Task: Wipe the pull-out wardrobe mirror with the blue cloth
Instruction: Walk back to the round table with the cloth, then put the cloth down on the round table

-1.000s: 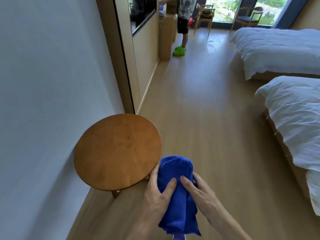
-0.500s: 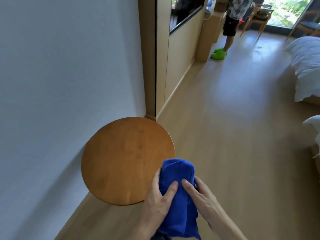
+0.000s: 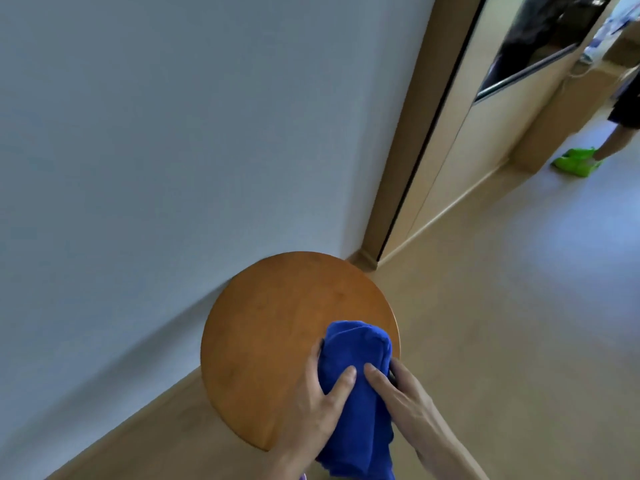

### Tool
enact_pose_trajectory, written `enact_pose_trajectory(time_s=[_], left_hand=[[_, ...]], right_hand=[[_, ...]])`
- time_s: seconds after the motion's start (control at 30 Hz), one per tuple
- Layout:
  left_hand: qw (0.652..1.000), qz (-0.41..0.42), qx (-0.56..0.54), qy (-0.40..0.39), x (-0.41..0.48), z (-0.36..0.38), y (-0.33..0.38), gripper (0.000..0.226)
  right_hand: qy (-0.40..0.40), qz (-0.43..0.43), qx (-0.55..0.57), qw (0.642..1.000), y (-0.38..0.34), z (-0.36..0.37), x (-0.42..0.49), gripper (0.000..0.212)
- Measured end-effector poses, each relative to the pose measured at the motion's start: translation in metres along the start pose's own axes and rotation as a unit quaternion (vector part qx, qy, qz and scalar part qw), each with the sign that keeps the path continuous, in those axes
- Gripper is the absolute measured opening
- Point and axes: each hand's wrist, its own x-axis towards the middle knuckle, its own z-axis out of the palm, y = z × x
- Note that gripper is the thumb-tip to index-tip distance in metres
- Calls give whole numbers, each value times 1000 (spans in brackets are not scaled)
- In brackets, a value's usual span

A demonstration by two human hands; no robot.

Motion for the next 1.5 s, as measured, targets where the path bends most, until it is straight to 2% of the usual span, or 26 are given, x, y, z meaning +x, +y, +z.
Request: enact_pose_trajectory(time_s=[0.1, 0.23, 0.43, 0.6, 0.83, 1.03, 1.13, 1.27, 1.3, 1.43, 1.5], left_hand=[[998, -41, -14, 55, 18, 1, 1, 71], [988, -76, -32, 129, 49, 12, 6, 62], [954, -150, -92, 244, 83, 42, 19, 64], [927, -174, -127, 308, 101, 53, 18, 64], [917, -195, -159, 310, 118, 46, -20, 74], [912, -224, -202, 279, 146, 43, -86, 76], [900, -248, -234, 272, 160, 39, -121, 67], [889, -248, -276, 270, 174, 35, -159, 20], [887, -240, -287, 270, 177, 32, -167, 19], [875, -202, -352, 263, 194, 10, -186, 38], [866, -191, -408, 218, 204, 0, -196, 44]], right_hand=[[-52, -5, -34, 998, -15, -2, 38, 19], [-120, -15, -90, 989, -35, -11, 93, 18], [-208, -49, -196, 957, -73, -27, 170, 21], [-268, -60, -237, 932, -85, -16, 207, 22], [-296, 19, -237, 925, -52, 16, 240, 38], [-305, 85, -220, 923, -4, 45, 280, 62], [-303, 117, -178, 929, 21, 60, 301, 62], [-338, 144, -121, 922, 47, 80, 324, 53], [-352, 149, -110, 917, 52, 85, 330, 50], [-421, 178, -55, 887, 65, 99, 352, 42], [-434, 184, -40, 881, 71, 103, 362, 42]])
